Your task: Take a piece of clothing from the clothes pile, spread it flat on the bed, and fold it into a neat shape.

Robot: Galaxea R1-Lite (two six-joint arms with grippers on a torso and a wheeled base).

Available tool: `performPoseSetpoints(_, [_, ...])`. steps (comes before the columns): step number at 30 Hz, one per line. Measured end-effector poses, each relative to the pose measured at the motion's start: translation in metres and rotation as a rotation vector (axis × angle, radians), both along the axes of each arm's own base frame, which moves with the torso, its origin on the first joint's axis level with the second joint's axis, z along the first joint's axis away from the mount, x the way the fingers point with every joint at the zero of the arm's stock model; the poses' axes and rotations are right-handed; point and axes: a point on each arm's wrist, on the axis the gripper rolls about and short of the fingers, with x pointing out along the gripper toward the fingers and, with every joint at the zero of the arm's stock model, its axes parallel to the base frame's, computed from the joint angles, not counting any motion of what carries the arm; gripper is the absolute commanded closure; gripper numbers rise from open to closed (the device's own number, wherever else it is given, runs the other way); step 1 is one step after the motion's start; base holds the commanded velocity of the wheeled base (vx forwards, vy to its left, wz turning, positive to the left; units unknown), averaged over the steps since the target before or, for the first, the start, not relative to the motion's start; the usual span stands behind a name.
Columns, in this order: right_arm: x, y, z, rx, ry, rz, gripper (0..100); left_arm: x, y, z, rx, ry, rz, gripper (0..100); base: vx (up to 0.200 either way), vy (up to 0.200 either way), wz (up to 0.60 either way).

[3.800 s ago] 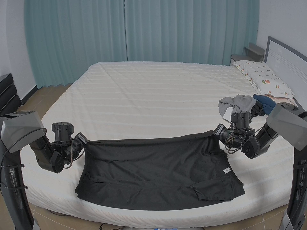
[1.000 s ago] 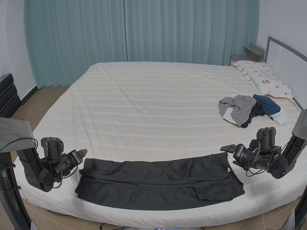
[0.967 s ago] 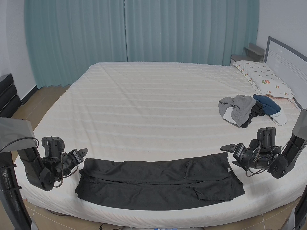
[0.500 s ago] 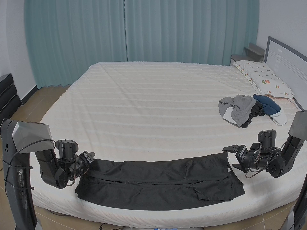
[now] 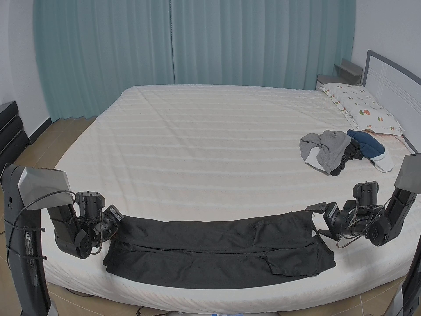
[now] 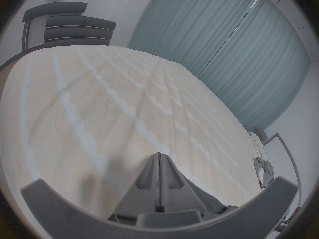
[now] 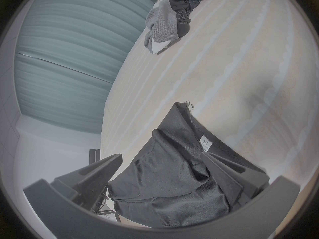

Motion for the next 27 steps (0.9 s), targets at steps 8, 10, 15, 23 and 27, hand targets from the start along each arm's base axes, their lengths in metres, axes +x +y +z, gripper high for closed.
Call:
performPoseSetpoints(8, [0.001, -0.002, -0.001, 0.000, 0.002, -0.007, 0, 0.000, 0.002, -0.001, 0.001, 0.002, 0.008, 0, 0.000, 0.000, 0.00])
performPoseSetpoints(10, [0.001, -0.002, -0.001, 0.000, 0.001, -0.007, 0, 0.000, 0.003, -0.001, 0.002, 0.002, 0.010, 0, 0.000, 0.000, 0.00])
performPoseSetpoints(15, [0.002, -0.003, -0.001, -0.001, 0.001, -0.011, 0, 0.000, 0.004, -0.002, 0.001, 0.003, 0.013, 0, 0.000, 0.000, 0.00])
performPoseSetpoints(23, [0.000, -0.006, -0.003, 0.000, 0.010, -0.017, 0, -0.010, 0.009, 0.003, -0.008, 0.019, 0.021, 0, 0.000, 0.000, 0.00])
performPoseSetpoints(27, [-0.002, -0.007, -0.006, 0.017, 0.020, -0.009, 0, -0.021, 0.010, 0.008, -0.025, 0.033, -0.012, 0, 0.000, 0.000, 0.00])
